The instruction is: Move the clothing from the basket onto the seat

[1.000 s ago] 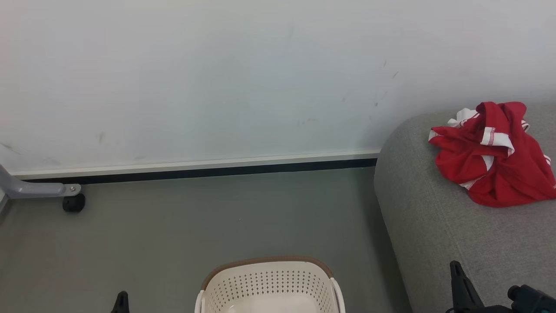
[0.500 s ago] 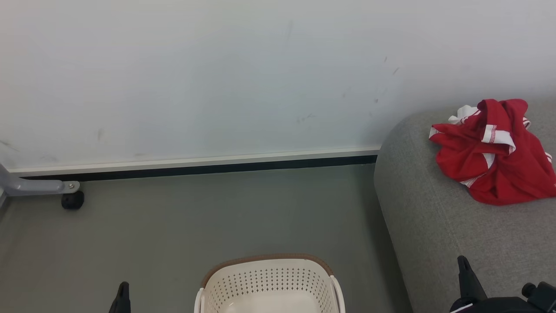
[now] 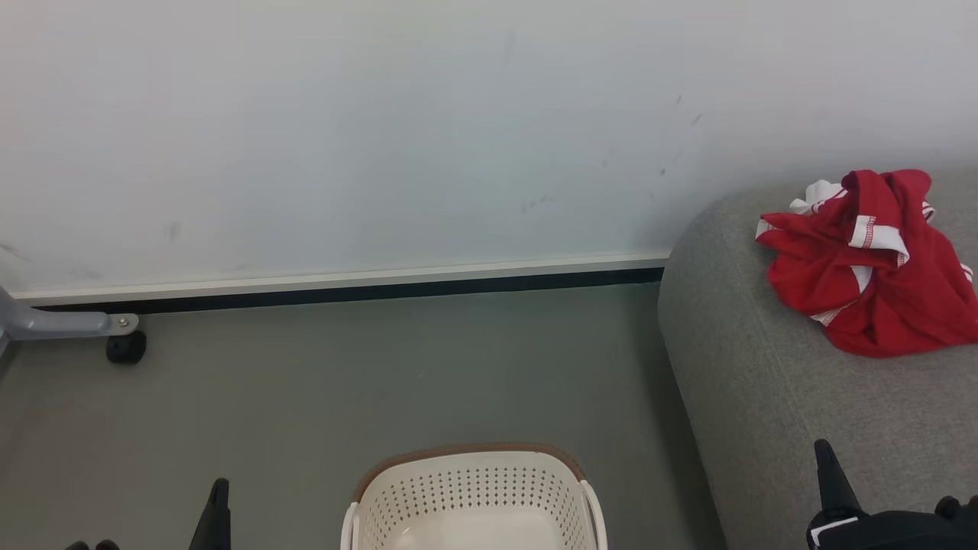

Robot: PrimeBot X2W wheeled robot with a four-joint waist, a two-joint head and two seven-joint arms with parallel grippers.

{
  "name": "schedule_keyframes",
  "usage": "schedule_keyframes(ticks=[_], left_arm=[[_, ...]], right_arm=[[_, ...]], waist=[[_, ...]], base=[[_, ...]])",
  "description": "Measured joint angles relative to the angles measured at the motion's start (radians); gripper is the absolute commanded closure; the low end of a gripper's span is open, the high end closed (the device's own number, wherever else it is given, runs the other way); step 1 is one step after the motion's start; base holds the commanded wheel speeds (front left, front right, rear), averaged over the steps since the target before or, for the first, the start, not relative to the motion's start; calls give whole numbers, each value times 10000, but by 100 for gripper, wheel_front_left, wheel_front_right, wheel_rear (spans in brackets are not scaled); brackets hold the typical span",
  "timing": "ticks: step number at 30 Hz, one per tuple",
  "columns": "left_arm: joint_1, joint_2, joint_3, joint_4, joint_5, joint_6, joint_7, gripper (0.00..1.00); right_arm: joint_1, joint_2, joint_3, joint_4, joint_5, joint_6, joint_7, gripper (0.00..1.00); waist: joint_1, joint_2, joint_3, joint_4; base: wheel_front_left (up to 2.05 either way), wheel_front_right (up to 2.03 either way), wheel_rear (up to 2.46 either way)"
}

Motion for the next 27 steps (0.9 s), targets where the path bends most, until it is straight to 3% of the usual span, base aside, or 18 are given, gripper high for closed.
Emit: schedule_keyframes(ticks=[27], left_arm=[[-729, -418, 573, 307, -2932, -616, 796, 100]], right_arm=[[-425, 364, -1020, 307, 2999, 587, 794, 100]], waist=[[0, 0, 169, -18]], base=[[0, 0, 0]])
